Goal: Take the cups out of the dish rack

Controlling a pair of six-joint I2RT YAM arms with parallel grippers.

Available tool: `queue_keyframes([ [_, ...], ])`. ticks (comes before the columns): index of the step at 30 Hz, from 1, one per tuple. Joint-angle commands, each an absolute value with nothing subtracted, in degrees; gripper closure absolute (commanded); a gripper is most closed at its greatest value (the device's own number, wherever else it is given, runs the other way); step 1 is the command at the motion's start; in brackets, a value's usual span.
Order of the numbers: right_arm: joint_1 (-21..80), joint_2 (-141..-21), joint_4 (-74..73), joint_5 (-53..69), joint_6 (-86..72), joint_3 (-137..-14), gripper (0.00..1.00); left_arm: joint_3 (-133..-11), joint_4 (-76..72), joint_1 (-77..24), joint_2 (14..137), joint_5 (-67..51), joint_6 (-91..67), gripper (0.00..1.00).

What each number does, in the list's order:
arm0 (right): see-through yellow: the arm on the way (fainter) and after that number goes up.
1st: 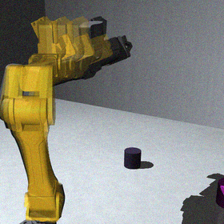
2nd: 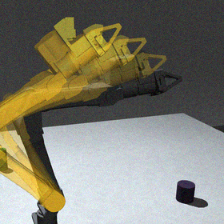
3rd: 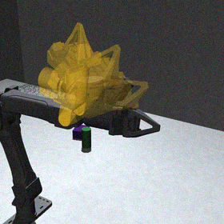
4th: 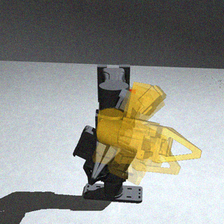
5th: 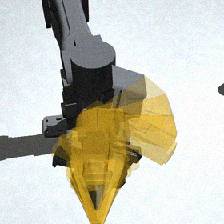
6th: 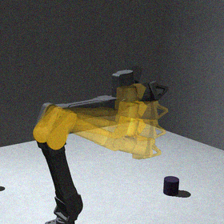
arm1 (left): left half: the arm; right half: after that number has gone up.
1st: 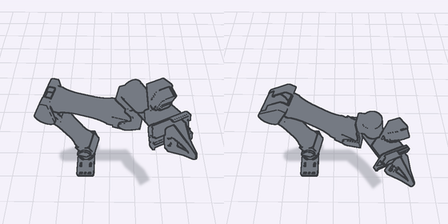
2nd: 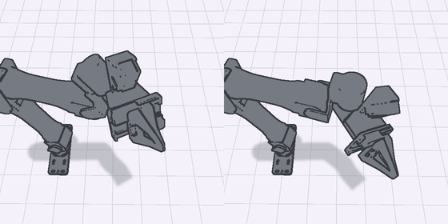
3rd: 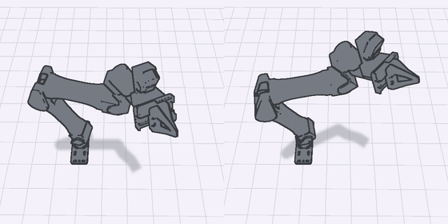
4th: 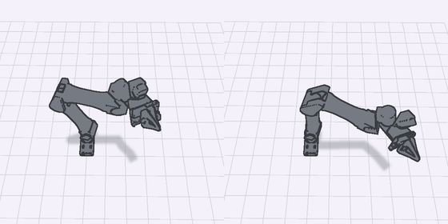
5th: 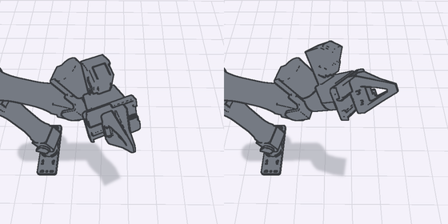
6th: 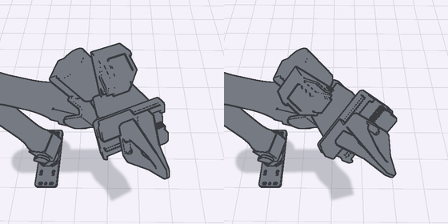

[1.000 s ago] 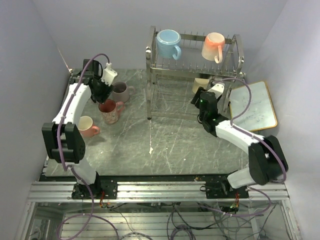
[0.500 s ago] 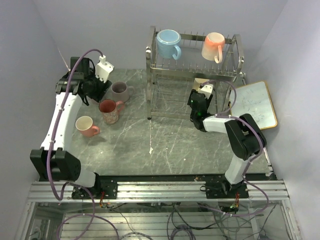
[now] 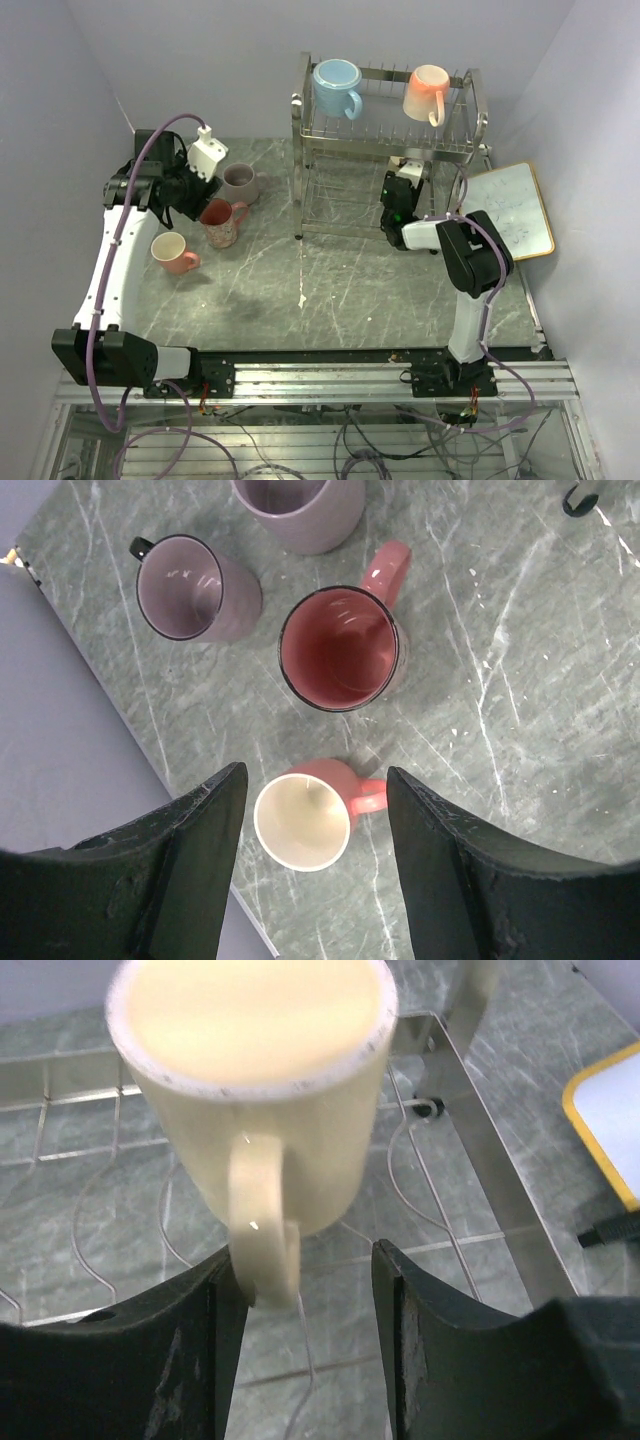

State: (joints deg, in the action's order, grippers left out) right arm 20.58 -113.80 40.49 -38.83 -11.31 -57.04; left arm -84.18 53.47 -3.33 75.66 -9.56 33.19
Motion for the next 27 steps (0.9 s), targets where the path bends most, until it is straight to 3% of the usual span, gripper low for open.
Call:
queue_keyframes([
  [1, 20.3, -117.4, 42.4, -37.2, -7.9, -61.3, 0.52, -82.4, 53.2, -3.5, 74.4, -11.5, 32.9, 0.31],
  [7, 20.3, -118.9, 41.2, -37.0, -8.1, -63.0, 0.70, -81.9, 54.0, -3.5, 74.0, -11.7, 32.3, 0.31],
  [12, 20.5, -116.7, 40.9, -37.4, -9.1, -61.5, 1.00, -80.7, 53.8, -3.5, 72.4, -11.7, 32.0, 0.31],
  [27, 27.9, -105.5, 45.9, -42.1, -8.6, -49.3, 1.00, -75.9, 54.7, -3.5, 67.6, -11.1, 32.0, 0.32],
])
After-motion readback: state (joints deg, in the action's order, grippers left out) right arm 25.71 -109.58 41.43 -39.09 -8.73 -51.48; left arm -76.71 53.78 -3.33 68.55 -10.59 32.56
